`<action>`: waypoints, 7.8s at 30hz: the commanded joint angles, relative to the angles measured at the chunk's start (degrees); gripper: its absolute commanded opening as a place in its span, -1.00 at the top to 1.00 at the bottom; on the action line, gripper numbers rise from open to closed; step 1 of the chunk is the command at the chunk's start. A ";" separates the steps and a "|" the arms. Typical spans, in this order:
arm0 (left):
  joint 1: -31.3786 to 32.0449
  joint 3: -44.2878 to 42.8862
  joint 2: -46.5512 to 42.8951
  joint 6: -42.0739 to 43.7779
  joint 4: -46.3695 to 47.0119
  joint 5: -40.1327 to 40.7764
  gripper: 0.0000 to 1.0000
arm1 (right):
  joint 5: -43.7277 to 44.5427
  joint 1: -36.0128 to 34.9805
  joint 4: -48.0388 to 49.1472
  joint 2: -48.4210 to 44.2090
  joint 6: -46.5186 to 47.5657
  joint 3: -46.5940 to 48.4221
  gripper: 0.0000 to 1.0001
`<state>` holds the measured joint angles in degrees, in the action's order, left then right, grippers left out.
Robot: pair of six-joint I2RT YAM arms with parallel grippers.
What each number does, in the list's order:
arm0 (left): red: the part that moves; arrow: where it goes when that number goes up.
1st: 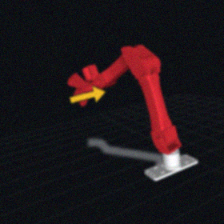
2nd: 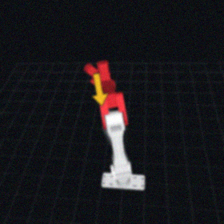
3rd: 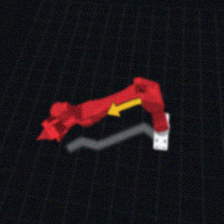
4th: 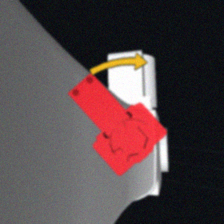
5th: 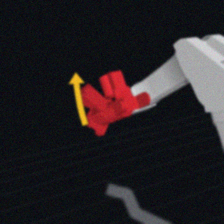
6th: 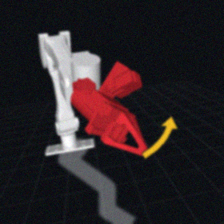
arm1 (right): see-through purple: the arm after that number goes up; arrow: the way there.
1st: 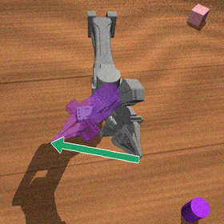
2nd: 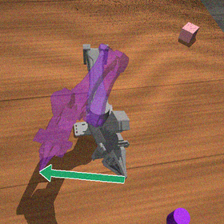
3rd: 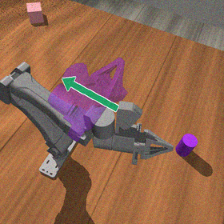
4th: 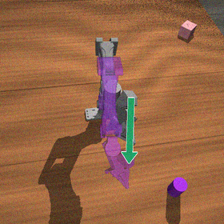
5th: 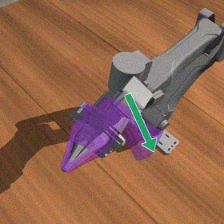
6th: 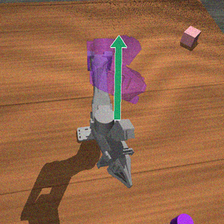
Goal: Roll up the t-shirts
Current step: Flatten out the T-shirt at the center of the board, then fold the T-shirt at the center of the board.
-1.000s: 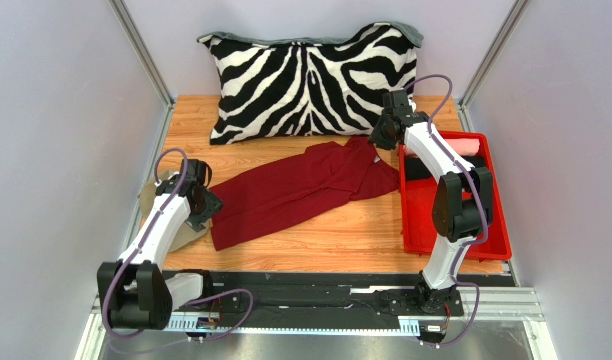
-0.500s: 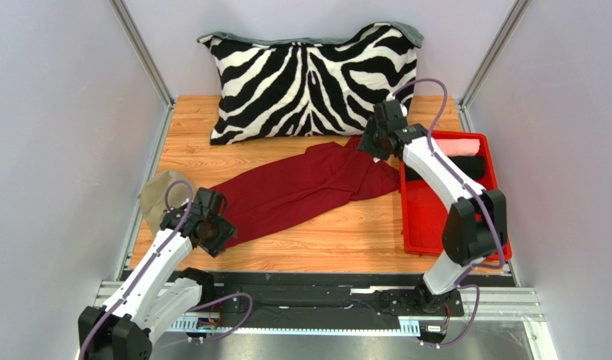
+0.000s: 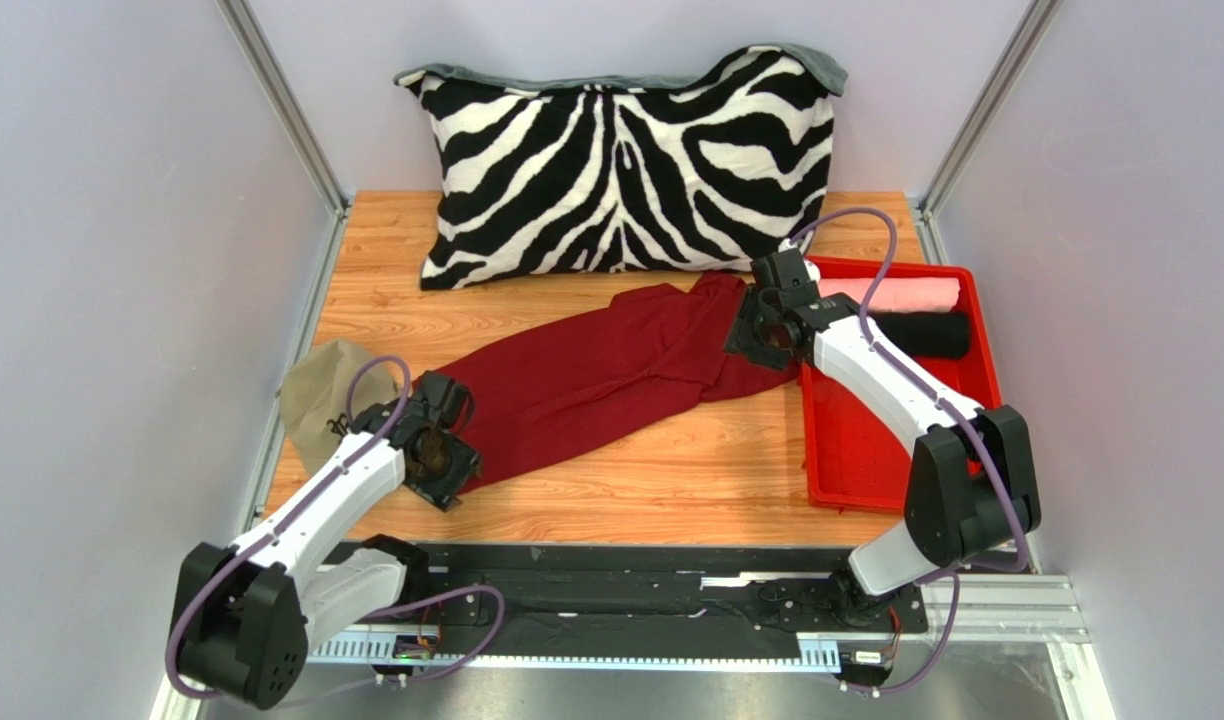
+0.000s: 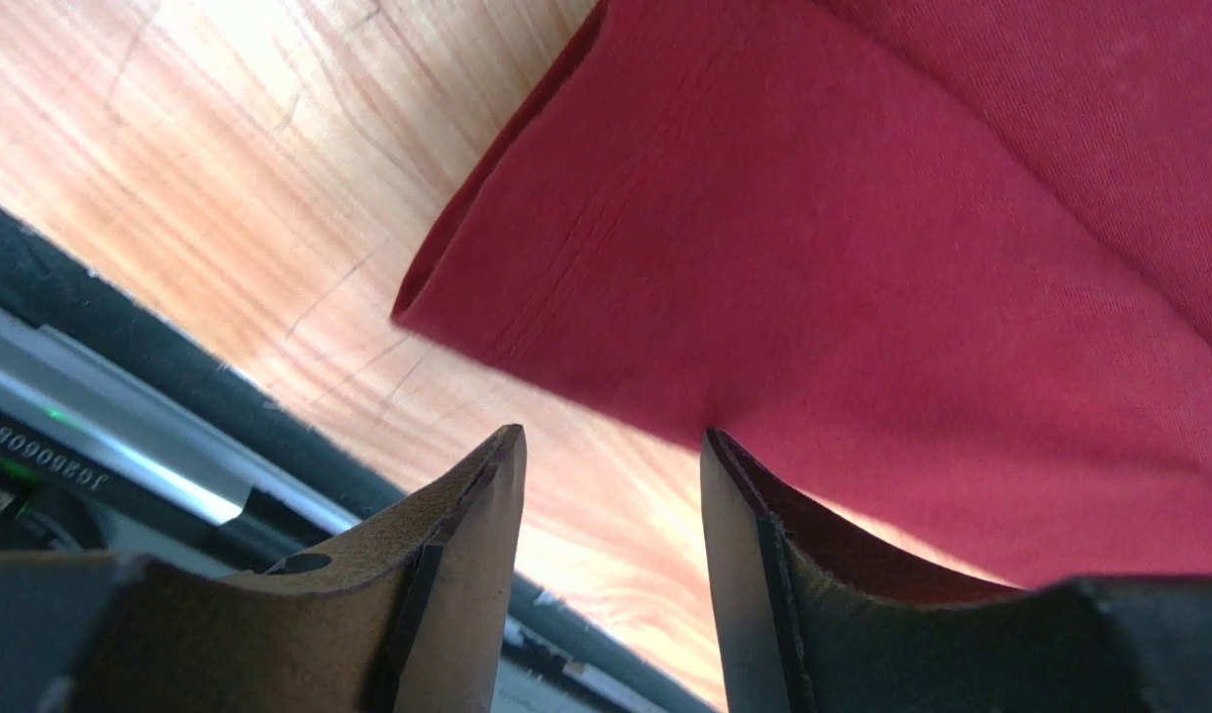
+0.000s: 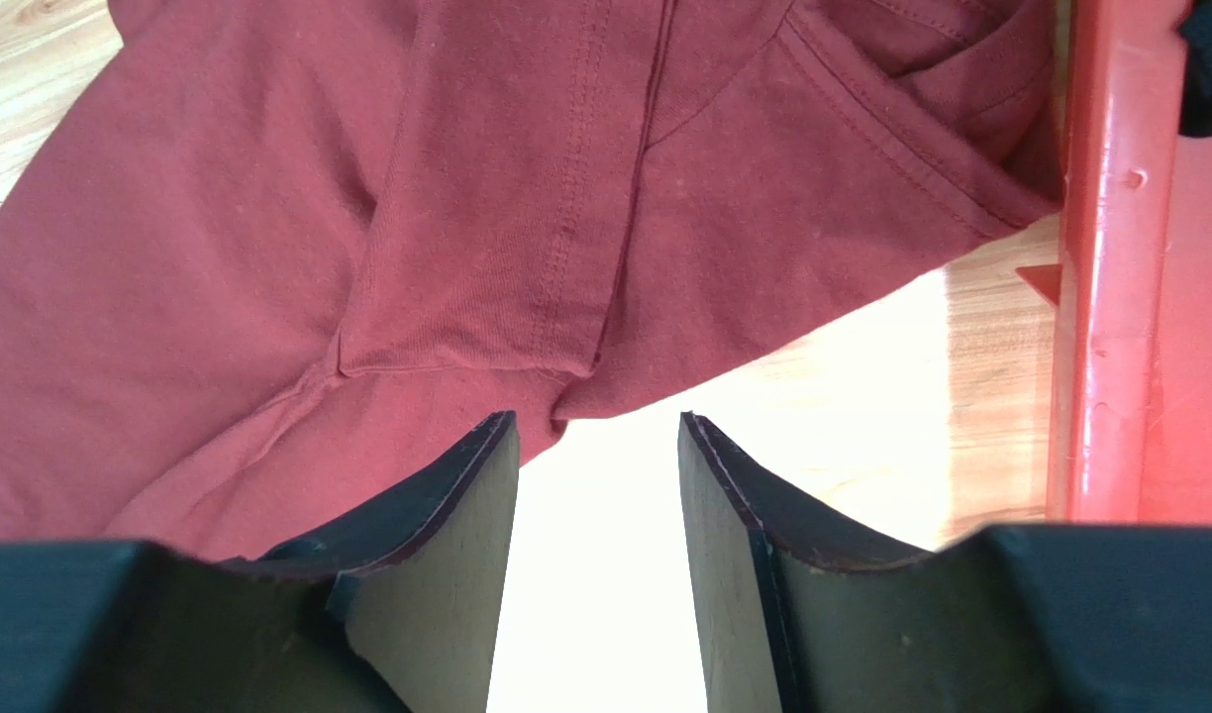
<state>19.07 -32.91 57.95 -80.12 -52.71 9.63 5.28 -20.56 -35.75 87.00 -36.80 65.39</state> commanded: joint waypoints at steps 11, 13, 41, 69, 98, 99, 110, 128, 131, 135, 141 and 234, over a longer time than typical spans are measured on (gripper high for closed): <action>-0.26 -7.08 14.20 0.57 4.11 9.96 0.62 | -1.15 -0.10 3.76 -2.45 0.50 -1.05 0.04; -2.10 -9.09 14.12 2.50 2.27 11.63 0.92 | -0.97 -0.62 3.84 -2.71 0.32 -1.49 0.04; -25.31 -16.84 10.16 25.62 3.58 13.93 1.00 | 8.07 -8.36 7.35 -8.87 -10.58 -20.12 -0.36; -26.01 -31.51 5.68 39.42 0.59 10.68 1.00 | 14.41 -4.67 -4.85 -8.07 1.20 19.68 1.00; -26.10 -58.74 8.10 35.73 6.29 1.27 1.00 | 11.16 -0.11 -4.96 -3.61 8.67 52.98 1.00; -26.01 -63.20 10.23 35.82 7.08 0.57 1.00 | 10.11 0.60 -4.42 -2.38 8.41 54.31 1.00; -26.80 -101.91 32.23 37.05 -0.55 -4.35 1.00 | 9.40 3.33 -1.53 6.88 6.48 76.14 1.00; -31.37 -22.18 -5.30 32.14 1.64 -2.07 1.00 | -2.81 3.24 -0.11 -36.00 -8.64 -10.56 1.00; -32.34 -10.92 -7.15 29.42 2.87 -2.86 1.00 | -3.95 3.24 -0.38 -39.87 -9.70 -18.69 1.00; -34.10 -2.70 -7.41 26.07 2.26 -2.60 1.00 | -6.94 3.15 -1.42 -42.79 -11.27 -29.50 1.00; -34.19 -7.60 -10.66 20.00 -8.01 0.82 1.00 | -6.07 3.24 -11.08 -47.35 -13.56 -31.20 1.00; -24.61 -18.07 24.05 11.83 -6.09 7.86 1.00 | -5.37 0.61 13.95 3.53 -2.58 -10.89 0.07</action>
<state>-5.34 -49.89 83.42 -68.82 -58.08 16.78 -1.50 -19.22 -24.12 90.32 -39.62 53.19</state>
